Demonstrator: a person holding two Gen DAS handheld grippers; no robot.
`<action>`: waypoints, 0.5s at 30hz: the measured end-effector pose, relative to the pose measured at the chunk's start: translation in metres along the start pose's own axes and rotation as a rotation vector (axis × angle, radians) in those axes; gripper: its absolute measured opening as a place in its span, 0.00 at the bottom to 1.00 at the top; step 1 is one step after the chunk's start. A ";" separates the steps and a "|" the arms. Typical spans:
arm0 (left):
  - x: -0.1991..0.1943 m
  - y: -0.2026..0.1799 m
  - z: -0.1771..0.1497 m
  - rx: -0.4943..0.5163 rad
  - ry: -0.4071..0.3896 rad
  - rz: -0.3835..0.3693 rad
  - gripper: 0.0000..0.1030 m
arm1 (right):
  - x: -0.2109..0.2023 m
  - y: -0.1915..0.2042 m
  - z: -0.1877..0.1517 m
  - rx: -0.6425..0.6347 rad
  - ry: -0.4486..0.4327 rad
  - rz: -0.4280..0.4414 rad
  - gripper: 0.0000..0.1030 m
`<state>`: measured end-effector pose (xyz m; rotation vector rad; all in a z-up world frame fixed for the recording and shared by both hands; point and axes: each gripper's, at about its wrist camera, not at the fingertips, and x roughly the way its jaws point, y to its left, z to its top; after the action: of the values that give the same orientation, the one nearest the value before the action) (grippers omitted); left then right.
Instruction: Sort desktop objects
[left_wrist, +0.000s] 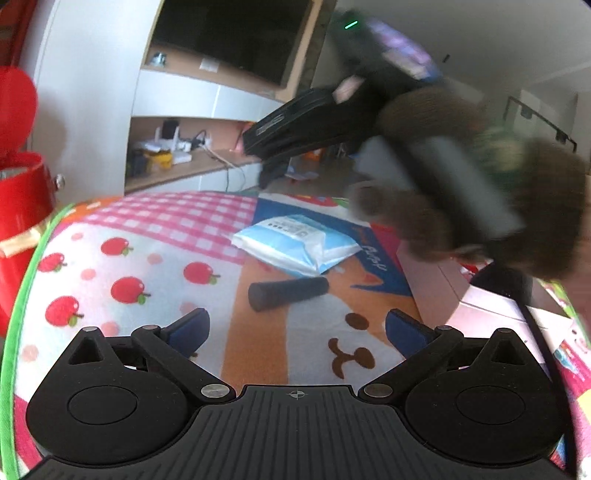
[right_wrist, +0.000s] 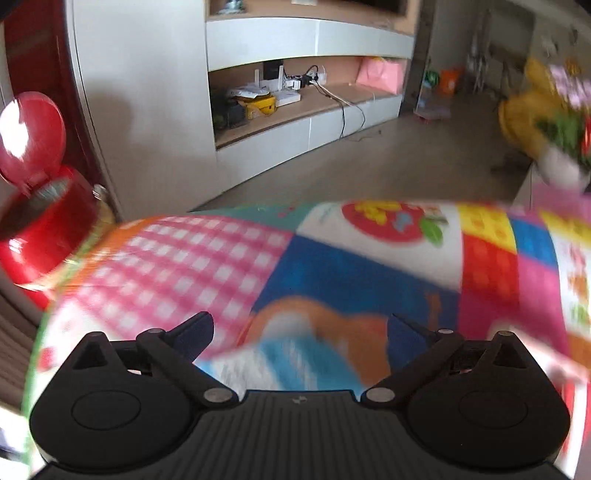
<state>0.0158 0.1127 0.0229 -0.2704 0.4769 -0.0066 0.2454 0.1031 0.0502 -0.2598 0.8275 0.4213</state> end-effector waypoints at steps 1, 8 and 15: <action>0.000 0.001 0.000 -0.005 0.003 -0.004 1.00 | 0.014 0.006 0.005 -0.013 0.025 0.011 0.95; -0.011 0.003 -0.006 0.045 0.091 -0.102 1.00 | 0.031 0.026 -0.025 -0.130 0.202 0.076 0.59; -0.034 -0.009 -0.023 0.117 0.151 -0.202 1.00 | -0.054 0.016 -0.100 -0.241 0.194 0.117 0.60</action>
<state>-0.0245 0.1007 0.0209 -0.2030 0.5952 -0.2529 0.1400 0.0652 0.0254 -0.4826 0.9855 0.6134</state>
